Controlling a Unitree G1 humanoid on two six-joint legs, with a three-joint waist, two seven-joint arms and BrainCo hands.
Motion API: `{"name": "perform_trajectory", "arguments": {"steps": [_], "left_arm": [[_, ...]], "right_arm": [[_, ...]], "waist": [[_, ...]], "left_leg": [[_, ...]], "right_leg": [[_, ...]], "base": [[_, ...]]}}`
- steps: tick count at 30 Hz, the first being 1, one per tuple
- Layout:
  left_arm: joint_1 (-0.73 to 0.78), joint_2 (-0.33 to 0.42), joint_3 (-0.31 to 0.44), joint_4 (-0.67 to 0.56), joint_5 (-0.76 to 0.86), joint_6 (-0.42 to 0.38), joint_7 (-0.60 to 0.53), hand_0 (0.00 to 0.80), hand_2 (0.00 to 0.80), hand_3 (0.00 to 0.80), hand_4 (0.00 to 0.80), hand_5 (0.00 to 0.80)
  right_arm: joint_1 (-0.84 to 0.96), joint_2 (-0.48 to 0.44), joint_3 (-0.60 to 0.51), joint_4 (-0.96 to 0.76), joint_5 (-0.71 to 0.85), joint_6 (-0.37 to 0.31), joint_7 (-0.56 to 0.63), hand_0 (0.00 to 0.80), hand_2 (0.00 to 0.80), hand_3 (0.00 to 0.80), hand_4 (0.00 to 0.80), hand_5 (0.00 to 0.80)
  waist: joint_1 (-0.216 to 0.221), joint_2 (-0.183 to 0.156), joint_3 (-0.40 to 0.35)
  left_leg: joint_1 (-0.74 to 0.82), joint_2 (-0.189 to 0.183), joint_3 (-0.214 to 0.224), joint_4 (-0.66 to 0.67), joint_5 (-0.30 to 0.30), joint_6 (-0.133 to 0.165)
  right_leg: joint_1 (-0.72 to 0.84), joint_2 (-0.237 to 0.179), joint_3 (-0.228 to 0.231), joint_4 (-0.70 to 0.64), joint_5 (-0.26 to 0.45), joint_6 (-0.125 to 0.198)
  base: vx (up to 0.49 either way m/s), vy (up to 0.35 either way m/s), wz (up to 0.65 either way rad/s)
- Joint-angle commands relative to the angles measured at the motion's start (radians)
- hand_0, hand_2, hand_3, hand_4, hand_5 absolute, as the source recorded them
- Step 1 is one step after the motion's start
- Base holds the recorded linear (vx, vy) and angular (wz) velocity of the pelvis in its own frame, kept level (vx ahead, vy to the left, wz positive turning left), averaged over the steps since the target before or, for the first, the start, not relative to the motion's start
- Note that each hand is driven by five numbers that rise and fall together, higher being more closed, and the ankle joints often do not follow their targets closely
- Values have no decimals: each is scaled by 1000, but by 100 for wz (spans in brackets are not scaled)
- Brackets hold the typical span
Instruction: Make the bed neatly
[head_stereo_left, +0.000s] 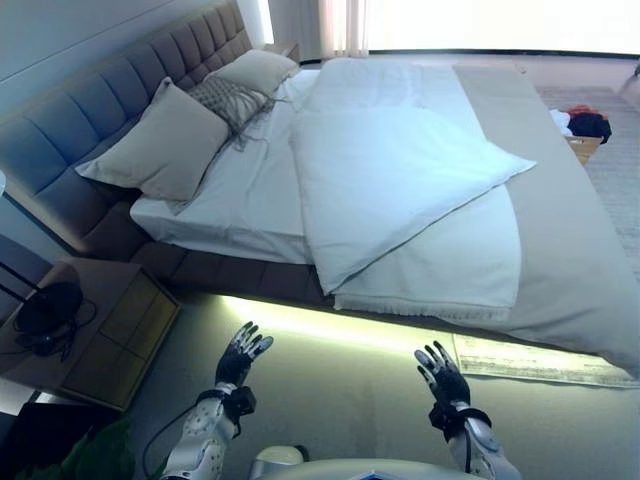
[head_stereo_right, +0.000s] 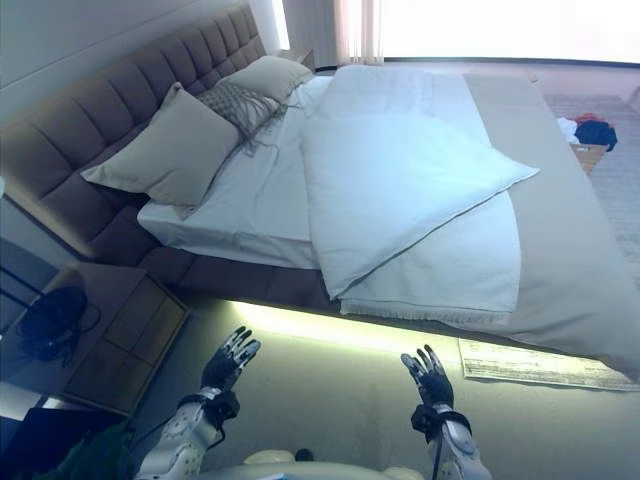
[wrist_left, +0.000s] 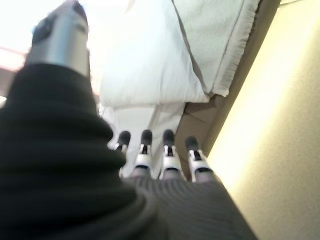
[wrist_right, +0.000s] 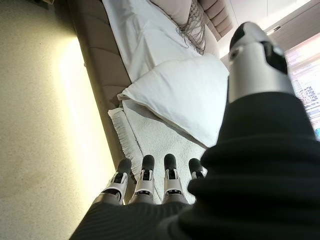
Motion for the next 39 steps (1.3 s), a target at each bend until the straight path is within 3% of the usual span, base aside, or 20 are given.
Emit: {"name": "perform_trajectory", "arguments": {"steps": [1,11,16,20,21,24,29,33,35,39], "left_arm": [[-71,20,63,-25,10,-46,-17,0,0,0,0,0],[-89,10,47,-19,8,-45,-12,0,0,0,0,0],[-103,2,49,-10,14,-37,-1,0,0,0,0,0],[-117,3,40,5,33,-46,-3,0,0,0,0,0],[-119,5,37,8,39,-46,1,0,0,0,0,0],[-119,17,52,16,30,-44,-2,0,0,0,0,0],[-130,23,75,10,8,-34,32,0,0,0,0,0],[-148,29,80,17,-4,-51,39,0,0,0,0,0],[-127,34,95,19,-9,-56,20,0,0,0,0,0],[-90,35,116,26,14,-44,-19,0,0,0,0,0]], "right_arm": [[-54,32,7,-27,-14,-36,29,0,0,0,0,0],[-66,39,10,-20,-4,-47,2,0,0,0,0,0],[-74,47,7,-14,-16,-58,2,0,0,0,0,0],[-70,50,14,-37,-2,-83,-15,0,0,0,0,0],[-63,49,16,-46,9,-89,-16,0,0,0,0,0],[-44,40,11,-61,11,-75,12,0,0,0,0,0],[-60,38,23,-32,-5,-74,37,0,0,0,0,0],[-130,32,32,8,3,-74,45,0,0,0,0,0],[-134,31,28,18,3,-69,62,0,0,0,0,0],[-113,40,24,39,5,-64,80,0,0,0,0,0]], "waist": [[13,-69,8],[10,-54,12],[5,-42,20],[-3,-17,43],[-3,-9,54],[-8,18,58],[-16,-23,66],[-34,-81,95],[-31,-82,97],[-24,-95,82]], "left_leg": [[6,-17,-5,45,-31,24],[14,-42,-23,21,-26,45],[-1,-65,-25,57,-48,74],[-45,-99,-55,105,-59,122],[-51,-113,-64,111,-59,136],[-56,-127,-76,108,-56,152],[-36,-179,-111,138,-113,155],[1,-207,-142,176,-215,141],[22,-194,-142,177,-237,140],[37,-175,-140,215,-267,136]], "right_leg": [[38,-2,-9,-167,198,12],[25,-27,10,-145,201,29],[-11,-71,35,-64,185,43],[-127,-129,91,233,207,31],[-179,-146,116,361,224,26],[-285,-140,126,538,258,9],[-343,-128,107,313,350,26],[-385,-142,95,-96,459,75],[-373,-139,80,-166,482,86],[-350,-151,85,-109,463,89]], "base": [[9,50,-3],[14,68,-1],[17,109,-1],[-12,195,5],[-5,232,6],[57,177,6],[174,-80,-28],[287,-235,-17],[368,-242,4],[435,-280,30]]}}
